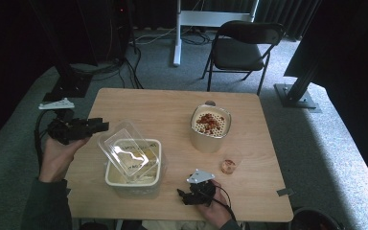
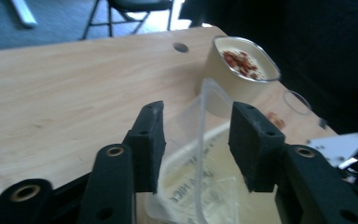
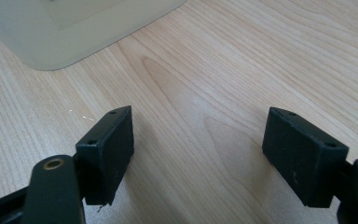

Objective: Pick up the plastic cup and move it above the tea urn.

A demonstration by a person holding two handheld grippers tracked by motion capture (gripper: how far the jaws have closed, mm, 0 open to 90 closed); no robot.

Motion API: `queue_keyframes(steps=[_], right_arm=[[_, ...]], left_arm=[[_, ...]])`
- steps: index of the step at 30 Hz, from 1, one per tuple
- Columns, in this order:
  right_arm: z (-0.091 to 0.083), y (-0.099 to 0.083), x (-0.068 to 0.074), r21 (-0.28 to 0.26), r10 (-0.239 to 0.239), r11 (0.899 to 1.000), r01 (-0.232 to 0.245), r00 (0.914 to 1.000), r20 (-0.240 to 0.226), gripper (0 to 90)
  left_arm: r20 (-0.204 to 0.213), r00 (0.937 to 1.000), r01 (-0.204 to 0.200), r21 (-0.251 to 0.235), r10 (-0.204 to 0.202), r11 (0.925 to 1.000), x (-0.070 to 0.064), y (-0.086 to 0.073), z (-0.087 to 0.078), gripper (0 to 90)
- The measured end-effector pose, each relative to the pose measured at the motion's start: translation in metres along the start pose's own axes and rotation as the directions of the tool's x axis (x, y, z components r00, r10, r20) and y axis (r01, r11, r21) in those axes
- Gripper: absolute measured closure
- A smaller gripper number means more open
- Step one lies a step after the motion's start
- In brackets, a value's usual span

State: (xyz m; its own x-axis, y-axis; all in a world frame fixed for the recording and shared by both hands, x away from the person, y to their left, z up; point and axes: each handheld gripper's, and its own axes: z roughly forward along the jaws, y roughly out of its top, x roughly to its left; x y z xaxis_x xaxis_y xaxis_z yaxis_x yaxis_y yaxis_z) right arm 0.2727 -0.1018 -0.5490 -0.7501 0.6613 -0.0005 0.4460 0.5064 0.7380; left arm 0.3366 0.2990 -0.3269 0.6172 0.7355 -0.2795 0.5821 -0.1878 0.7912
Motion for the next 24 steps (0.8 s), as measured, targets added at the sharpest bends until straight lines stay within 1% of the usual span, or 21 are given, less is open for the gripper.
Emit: queue_keyframes(steps=[1, 2, 5, 6, 9, 11, 12, 13, 15, 16, 17, 19, 20, 21, 22, 24], right_arm=[[0.0, 0.0, 0.0, 0.0, 0.0, 1.0, 0.0, 1.0, 0.0, 24.3], [0.0, 0.0, 0.0, 0.0, 0.0, 1.0, 0.0, 1.0, 0.0, 24.3], [0.0, 0.0, 0.0, -0.001, 0.0, 1.0, 0.0, 1.0, 0.0, 24.3], [0.0, 0.0, 0.0, 0.0, 0.0, 1.0, 0.0, 1.0, 0.0, 24.3], [0.0, 0.0, 0.0, -0.001, 0.0, 1.0, 0.0, 1.0, 0.0, 24.3], [0.0, 0.0, 0.0, -0.001, 0.0, 1.0, 0.0, 1.0, 0.001, 24.3], [0.0, 0.0, 0.0, -0.001, -0.001, 1.0, 0.001, 1.0, 0.0, 24.3], [0.0, 0.0, 0.0, -0.001, -0.001, 1.0, 0.001, 1.0, 0.001, 24.2], [0.0, 0.0, 0.0, 0.0, 0.0, 1.0, 0.0, 1.0, 0.0, 24.2], [0.0, 0.0, 0.0, 0.0, 0.0, 1.0, 0.0, 1.0, 0.0, 24.2], [0.0, 0.0, 0.0, 0.0, 0.0, 1.0, 0.0, 1.0, 0.0, 24.3], [0.0, 0.0, 0.0, 0.0, 0.0, 1.0, 0.0, 1.0, 0.0, 24.2], [0.0, 0.0, 0.0, 0.0, 0.0, 1.0, 0.0, 1.0, 0.0, 24.2], [0.0, 0.0, 0.0, 0.0, 0.0, 1.0, 0.0, 1.0, 0.0, 24.3], [0.0, 0.0, 0.0, 0.0, 0.0, 1.0, 0.0, 1.0, 0.0, 24.3], [0.0, 0.0, 0.0, 0.0, 0.0, 1.0, 0.0, 1.0, 0.0, 24.3]], left_arm=[[-0.034, 0.9994, -0.006, 0.019, 0.007, 0.9998, -0.001, -0.001, 0.003, 57.9], [-0.053, 0.9985, -0.008, 0.029, 0.009, 0.9996, 0.0, -0.002, 0.005, 57.8], [-0.069, 0.9976, -0.007, 0.036, 0.01, 0.9993, 0.001, -0.004, 0.011, 59.0], [-0.075, 0.9971, -0.012, 0.043, 0.015, 0.999, 0.001, -0.004, 0.013, 61.7], [-0.069, 0.9968, -0.036, 0.052, 0.04, 0.998, -0.003, -0.005, 0.016, 70.9], [-0.063, 0.9968, -0.045, 0.046, 0.048, 0.9979, -0.005, -0.005, 0.015, 79.5], [-0.062, 0.997, -0.044, 0.036, 0.046, 0.9984, -0.005, -0.005, 0.013, 82.4], [-0.066, 0.9968, -0.042, 0.026, 0.044, 0.9988, -0.005, -0.004, 0.01, 84.8], [-0.066, 0.9971, -0.039, 0.003, 0.039, 0.9993, -0.006, -0.003, 0.003, 86.8], [-0.073, 0.9967, -0.037, -0.011, 0.036, 0.9993, -0.007, -0.003, -0.001, 87.5], [-0.081, 0.9961, -0.038, -0.022, 0.036, 0.999, -0.009, -0.003, -0.006, 87.6], [-0.076, 0.9963, -0.041, -0.035, 0.039, 0.9985, -0.011, -0.003, -0.013, 87.7], [-0.071, 0.9966, -0.046, -0.039, 0.043, 0.9982, -0.014, -0.003, -0.015, 87.6], [-0.052, 0.9974, -0.052, -0.048, 0.05, 0.9975, -0.016, -0.004, -0.017, 86.3], [-0.033, 0.9981, -0.054, -0.062, 0.053, 0.9966, -0.018, -0.004, -0.019, 82.2], [-0.018, 0.9978, -0.065, -0.07, 0.064, 0.9954, -0.022, -0.003, -0.021, 75.6]])
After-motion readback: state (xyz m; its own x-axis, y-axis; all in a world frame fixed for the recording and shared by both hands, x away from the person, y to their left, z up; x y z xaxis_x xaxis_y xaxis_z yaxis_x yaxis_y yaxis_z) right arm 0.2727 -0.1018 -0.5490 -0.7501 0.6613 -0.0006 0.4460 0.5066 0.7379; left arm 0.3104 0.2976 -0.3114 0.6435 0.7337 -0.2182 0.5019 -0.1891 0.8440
